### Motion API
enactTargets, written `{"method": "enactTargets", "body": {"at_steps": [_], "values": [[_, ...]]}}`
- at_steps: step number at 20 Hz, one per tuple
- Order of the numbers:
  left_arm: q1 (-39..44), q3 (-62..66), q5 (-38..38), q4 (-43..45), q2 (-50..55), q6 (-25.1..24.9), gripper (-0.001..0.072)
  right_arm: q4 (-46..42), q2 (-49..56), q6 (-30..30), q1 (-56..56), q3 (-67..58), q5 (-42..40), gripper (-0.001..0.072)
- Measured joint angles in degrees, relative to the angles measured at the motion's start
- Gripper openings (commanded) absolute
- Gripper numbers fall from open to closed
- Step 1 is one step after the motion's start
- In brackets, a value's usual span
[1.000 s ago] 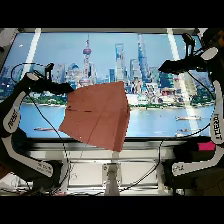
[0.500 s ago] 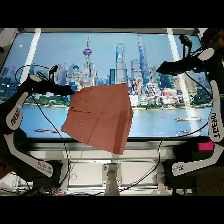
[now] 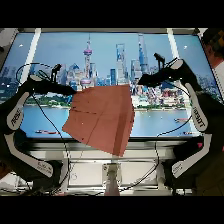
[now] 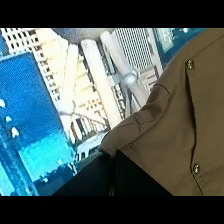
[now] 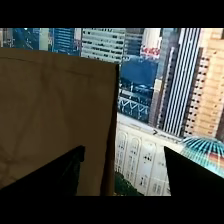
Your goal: Fold the clothes and pants, and hang the long-sleeved shirts on hangers.
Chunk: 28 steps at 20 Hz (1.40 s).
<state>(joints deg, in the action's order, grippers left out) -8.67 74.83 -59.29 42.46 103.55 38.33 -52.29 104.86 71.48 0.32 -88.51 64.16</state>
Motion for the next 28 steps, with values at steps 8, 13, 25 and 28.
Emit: {"method": "enactTargets", "body": {"at_steps": [8,13,25,28], "values": [[0.74,0.0,-0.11,-1.84,-0.04,-2.82,0.0022,-0.61,4.48,4.87,4.35,0.07,-3.65,0.0615],[0.96,0.0,-0.13,-2.03,-0.04,-3.67,0.0022,0.04,6.71,6.69,4.87,-0.17,-5.11,0.0602],[1.51,0.0,-0.13,-2.05,-0.04,-3.87,0.0022,5.05,9.97,2.82,5.97,-0.63,-2.34,0.0131],[1.77,0.0,-0.09,-2.03,-0.07,-3.93,0.0021,3.78,10.08,-0.96,6.84,-2.64,-2.8,0.0008]]}}
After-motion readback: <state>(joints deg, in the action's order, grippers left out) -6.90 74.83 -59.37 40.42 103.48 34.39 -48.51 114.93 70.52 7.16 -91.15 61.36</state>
